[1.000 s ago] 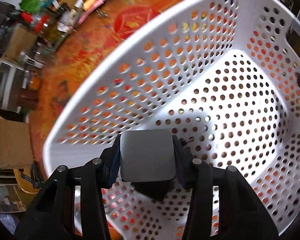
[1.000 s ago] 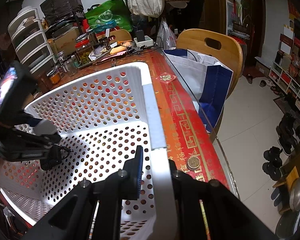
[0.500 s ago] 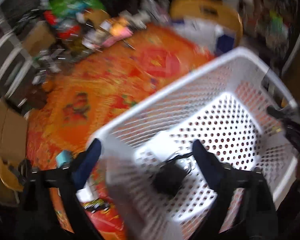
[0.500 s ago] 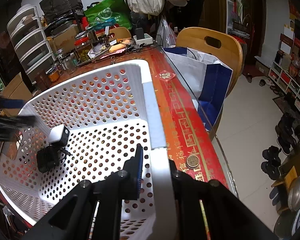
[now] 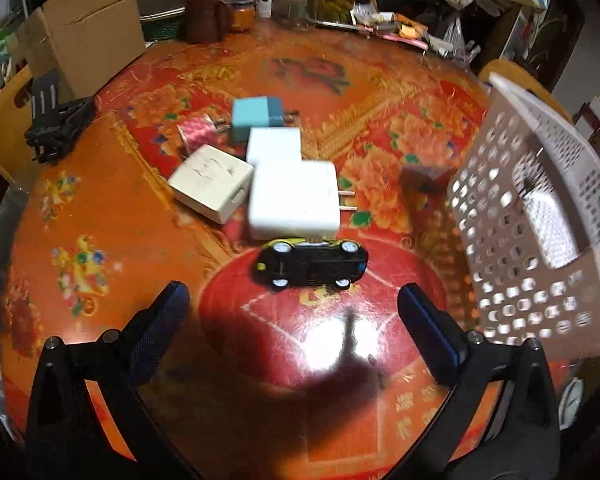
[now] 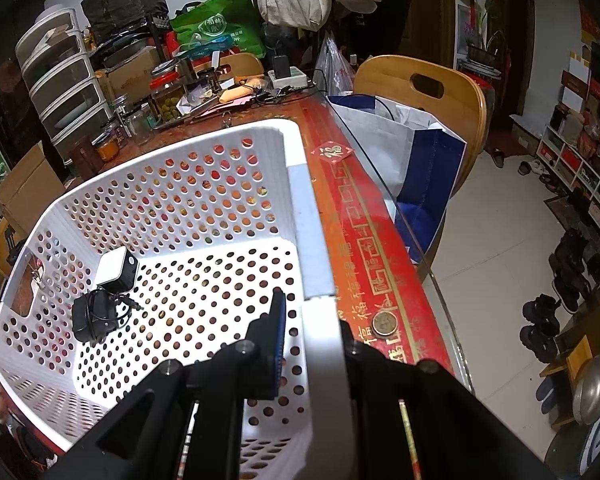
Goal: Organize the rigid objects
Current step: 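Grasp the black toy car with the left tool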
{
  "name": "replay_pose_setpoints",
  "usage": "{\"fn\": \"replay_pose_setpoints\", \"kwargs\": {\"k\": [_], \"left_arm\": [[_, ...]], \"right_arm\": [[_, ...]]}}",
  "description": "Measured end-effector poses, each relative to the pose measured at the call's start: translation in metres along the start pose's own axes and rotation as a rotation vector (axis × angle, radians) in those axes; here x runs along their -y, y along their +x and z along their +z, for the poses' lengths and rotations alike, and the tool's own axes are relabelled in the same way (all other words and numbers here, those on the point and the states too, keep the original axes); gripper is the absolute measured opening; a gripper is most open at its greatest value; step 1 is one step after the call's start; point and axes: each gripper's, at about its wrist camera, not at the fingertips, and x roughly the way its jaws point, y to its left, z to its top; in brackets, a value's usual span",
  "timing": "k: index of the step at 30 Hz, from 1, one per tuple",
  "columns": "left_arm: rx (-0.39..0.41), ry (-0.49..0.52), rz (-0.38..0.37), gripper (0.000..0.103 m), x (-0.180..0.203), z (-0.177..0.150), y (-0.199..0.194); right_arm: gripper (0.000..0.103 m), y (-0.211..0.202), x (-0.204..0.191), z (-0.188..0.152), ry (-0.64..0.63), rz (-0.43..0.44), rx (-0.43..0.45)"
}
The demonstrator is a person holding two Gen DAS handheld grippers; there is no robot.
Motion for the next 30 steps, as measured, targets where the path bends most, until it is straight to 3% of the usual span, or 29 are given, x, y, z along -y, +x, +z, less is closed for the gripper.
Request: {"fn": "replay_pose_setpoints", "kwargs": {"k": [4,9,10,13,14,30], "left_arm": [[0.019,0.035,0.050,0.103,0.015,-0.005,0.009],[-0.009,-0.008,0.032,0.100,0.023,0.001,0.045],[0.000,-0.011,0.042,0.097,0.025,0.002,0.046],[0.016,-0.008,0.057,0.066,0.023,0.004,0.049],[0.021,-0.007,0.066,0.064,0.024,0.004,0.048],[0.157,-0.005,0.083,0.064,0.008,-0.002,0.000]], "right_arm": [[0.011,0.000,0.000,0.000,-0.001,-0.006,-0.003],[0.011,-0.001,0.000,0.000,-0.001,-0.007,-0.006],[0.011,-0.001,0.000,0.000,-0.001,-0.008,-0.006],[0.011,-0.001,0.000,0.000,-0.002,-0.008,-0.006],[0.011,-0.001,0.000,-0.001,-0.001,-0.007,-0.005],[0.011,-0.001,-0.001,-0.001,-0.011,-0.008,-0.011]]}}
